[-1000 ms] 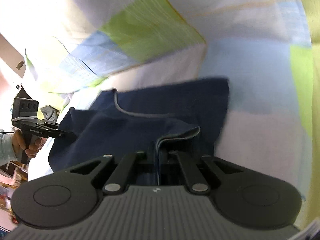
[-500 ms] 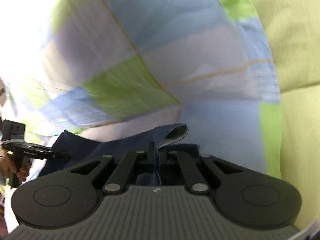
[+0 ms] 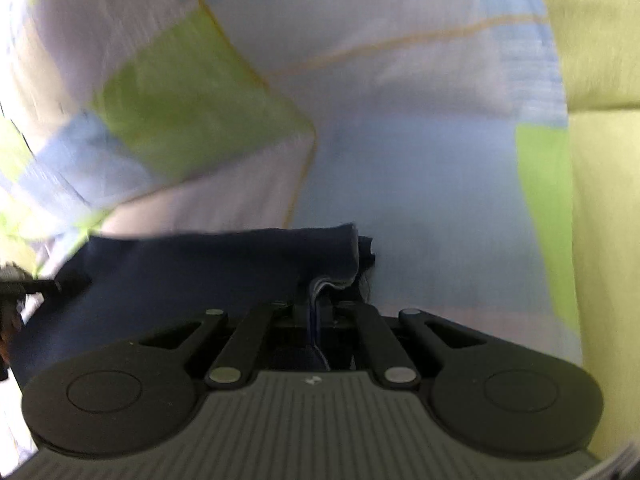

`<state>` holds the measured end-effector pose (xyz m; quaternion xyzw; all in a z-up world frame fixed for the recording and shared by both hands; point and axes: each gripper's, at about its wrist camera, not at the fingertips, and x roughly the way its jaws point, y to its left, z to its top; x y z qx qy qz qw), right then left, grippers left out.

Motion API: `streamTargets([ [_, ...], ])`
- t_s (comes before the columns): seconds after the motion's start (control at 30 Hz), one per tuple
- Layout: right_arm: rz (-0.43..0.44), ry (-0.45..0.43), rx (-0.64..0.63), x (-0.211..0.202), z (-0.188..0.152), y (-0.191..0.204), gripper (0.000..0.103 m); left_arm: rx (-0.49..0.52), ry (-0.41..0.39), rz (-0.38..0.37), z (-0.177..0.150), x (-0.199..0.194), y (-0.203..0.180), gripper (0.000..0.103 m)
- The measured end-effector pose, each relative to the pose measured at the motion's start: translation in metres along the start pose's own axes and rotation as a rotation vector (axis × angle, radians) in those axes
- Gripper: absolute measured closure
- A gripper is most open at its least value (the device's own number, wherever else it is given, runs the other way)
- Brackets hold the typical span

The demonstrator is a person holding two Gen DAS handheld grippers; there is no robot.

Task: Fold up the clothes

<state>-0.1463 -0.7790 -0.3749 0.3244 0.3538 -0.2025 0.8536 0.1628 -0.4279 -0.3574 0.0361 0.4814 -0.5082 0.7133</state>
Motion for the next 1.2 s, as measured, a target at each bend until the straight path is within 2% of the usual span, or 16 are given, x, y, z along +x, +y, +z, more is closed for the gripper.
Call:
streamTargets([
  [0.07, -0.039, -0.005, 0.04, -0.002, 0.005, 0.0, 0.077, -0.027, -0.029, 0.058, 0.005, -0.012, -0.002, 0.057],
  [0.13, -0.189, -0.053, 0.024, -0.015, 0.014, 0.009, 0.053, -0.018, -0.063, 0.033, 0.012, -0.029, -0.01, 0.057],
  [0.2, -0.291, -0.119, -0.016, -0.029, 0.021, 0.023, 0.053, 0.018, -0.066, -0.003, 0.016, -0.034, -0.023, 0.057],
  [0.27, -0.188, -0.186, -0.025, -0.043, 0.021, 0.043, 0.054, 0.099, -0.012, -0.051, 0.015, -0.021, -0.04, 0.057],
  [0.33, -0.109, -0.13, -0.072, -0.034, 0.018, 0.06, 0.066, 0.127, 0.054, -0.019, 0.014, 0.001, -0.044, 0.056],
  [0.4, -0.128, -0.048, -0.119, -0.008, 0.016, 0.066, 0.068, 0.102, 0.075, 0.024, 0.012, 0.013, -0.038, 0.059],
  [0.47, -0.189, 0.012, -0.125, 0.02, 0.017, 0.058, 0.069, 0.034, 0.058, 0.075, 0.009, 0.017, -0.024, 0.075],
  [0.5, -0.2, 0.018, -0.122, 0.022, 0.015, 0.055, 0.079, 0.003, 0.05, 0.099, 0.008, 0.019, -0.017, 0.086],
  [0.53, -0.227, 0.003, -0.093, 0.027, 0.016, 0.04, 0.085, -0.01, 0.041, 0.108, 0.007, 0.016, -0.017, 0.086],
  [0.7, -0.391, -0.089, -0.077, -0.029, 0.01, 0.041, 0.075, 0.088, -0.028, 0.208, -0.021, -0.045, -0.054, 0.081],
  [0.8, -0.323, -0.178, -0.09, -0.077, -0.013, 0.058, 0.074, 0.118, -0.024, 0.205, -0.043, -0.046, -0.066, 0.076],
  [0.87, -0.237, -0.231, -0.148, -0.111, -0.049, 0.09, 0.071, 0.138, -0.021, 0.203, -0.057, -0.046, -0.074, 0.062],
  [0.93, -0.179, -0.247, -0.193, -0.12, -0.084, 0.116, 0.059, 0.158, -0.018, 0.201, -0.072, -0.046, -0.082, 0.061],
  [1.0, -0.159, -0.216, -0.224, -0.113, -0.103, 0.125, 0.059, 0.178, -0.015, 0.199, -0.087, -0.047, -0.09, 0.059],
  [1.07, -0.242, -0.047, -0.236, -0.074, -0.132, 0.121, 0.06, 0.198, -0.012, 0.197, -0.102, -0.047, -0.098, 0.059],
  [1.2, -0.276, -0.057, -0.204, -0.079, -0.138, 0.116, 0.059, 0.227, -0.034, 0.216, -0.113, -0.059, -0.115, 0.064],
])
